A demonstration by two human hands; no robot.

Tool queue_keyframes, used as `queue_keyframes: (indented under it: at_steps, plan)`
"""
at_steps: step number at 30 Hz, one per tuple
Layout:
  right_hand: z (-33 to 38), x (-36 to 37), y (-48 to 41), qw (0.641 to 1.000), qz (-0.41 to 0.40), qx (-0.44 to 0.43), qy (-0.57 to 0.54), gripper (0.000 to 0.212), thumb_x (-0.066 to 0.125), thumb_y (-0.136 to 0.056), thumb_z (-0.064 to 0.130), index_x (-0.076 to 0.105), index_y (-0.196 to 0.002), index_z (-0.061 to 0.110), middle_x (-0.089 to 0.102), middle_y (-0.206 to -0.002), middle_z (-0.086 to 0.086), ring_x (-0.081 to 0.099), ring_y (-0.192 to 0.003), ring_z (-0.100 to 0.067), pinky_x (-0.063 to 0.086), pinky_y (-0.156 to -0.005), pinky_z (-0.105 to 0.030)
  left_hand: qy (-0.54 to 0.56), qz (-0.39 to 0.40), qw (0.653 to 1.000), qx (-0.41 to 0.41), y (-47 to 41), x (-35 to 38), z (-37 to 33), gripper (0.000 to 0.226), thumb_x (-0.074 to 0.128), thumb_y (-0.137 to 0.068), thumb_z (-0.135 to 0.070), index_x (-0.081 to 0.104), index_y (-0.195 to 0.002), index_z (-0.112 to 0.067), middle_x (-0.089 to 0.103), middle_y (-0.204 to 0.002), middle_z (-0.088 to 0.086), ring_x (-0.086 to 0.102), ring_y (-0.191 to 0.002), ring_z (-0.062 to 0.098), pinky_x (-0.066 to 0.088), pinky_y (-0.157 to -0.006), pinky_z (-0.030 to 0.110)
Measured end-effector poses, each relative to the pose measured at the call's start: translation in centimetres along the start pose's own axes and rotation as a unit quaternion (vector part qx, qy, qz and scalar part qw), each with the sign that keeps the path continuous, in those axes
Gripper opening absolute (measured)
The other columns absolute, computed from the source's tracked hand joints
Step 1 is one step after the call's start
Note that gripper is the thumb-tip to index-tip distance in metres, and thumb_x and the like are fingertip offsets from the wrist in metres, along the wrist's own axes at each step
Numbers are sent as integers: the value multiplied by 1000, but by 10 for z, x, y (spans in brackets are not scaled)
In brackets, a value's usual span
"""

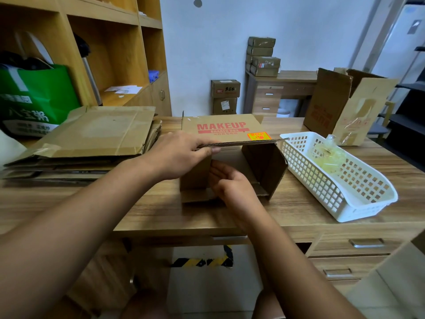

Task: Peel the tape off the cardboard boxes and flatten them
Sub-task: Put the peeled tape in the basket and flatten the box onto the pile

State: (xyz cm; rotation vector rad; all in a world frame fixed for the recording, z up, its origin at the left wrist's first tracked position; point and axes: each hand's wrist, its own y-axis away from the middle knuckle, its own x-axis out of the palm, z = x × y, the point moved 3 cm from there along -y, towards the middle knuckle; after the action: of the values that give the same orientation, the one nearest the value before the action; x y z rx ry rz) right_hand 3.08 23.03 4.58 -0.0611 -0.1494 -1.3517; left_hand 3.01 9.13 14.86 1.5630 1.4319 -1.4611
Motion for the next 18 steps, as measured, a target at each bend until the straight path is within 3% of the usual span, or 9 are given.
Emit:
queue_keyframes:
  at_steps: [4, 8, 14, 18]
  plan:
    - [-4, -3, 9, 999, 2, -22, 41, 69, 43, -82, -11, 54, -144, 20, 63, -137, 6, 55, -131, -8, 44, -112, -36, -5, 2, 1000, 3, 1, 1, -3, 37, 44, -98, -58, 54, -134, -54, 63, -135, -4, 57, -120, 26, 47, -95, 43]
    - [1, -2, 24, 999, -8, -36, 37, 58, 44, -89, -12, 65, -124, 29, 70, -125, 7, 62, -122, -9, 50, -106, -34, 5, 1, 1000, 6, 1, 2, -7, 38, 44, -98, -57, 54, -135, -52, 63, -135, -3, 57, -119, 26, 48, -95, 42]
    - [-6, 19, 50, 992, 81, -25, 98, 55, 50, -95, 2, 60, -136, 37, 65, -132, 18, 56, -129, -4, 43, -114, -41, 4, 36, 999, 20, 2, 13, -12, 50, 46, -97, -59, 44, -146, -48, 49, -150, -9, 48, -132, 18, 39, -99, 30]
    - [-3, 19, 59, 991, 107, -18, 80, 55, 48, -96, -2, 58, -140, 29, 65, -135, 14, 55, -130, -2, 40, -117, -36, 16, 74, 996, 44, 1, 23, -15, 66, 44, -90, -70, 37, -150, -45, 38, -155, -22, 36, -141, 6, 30, -101, 23]
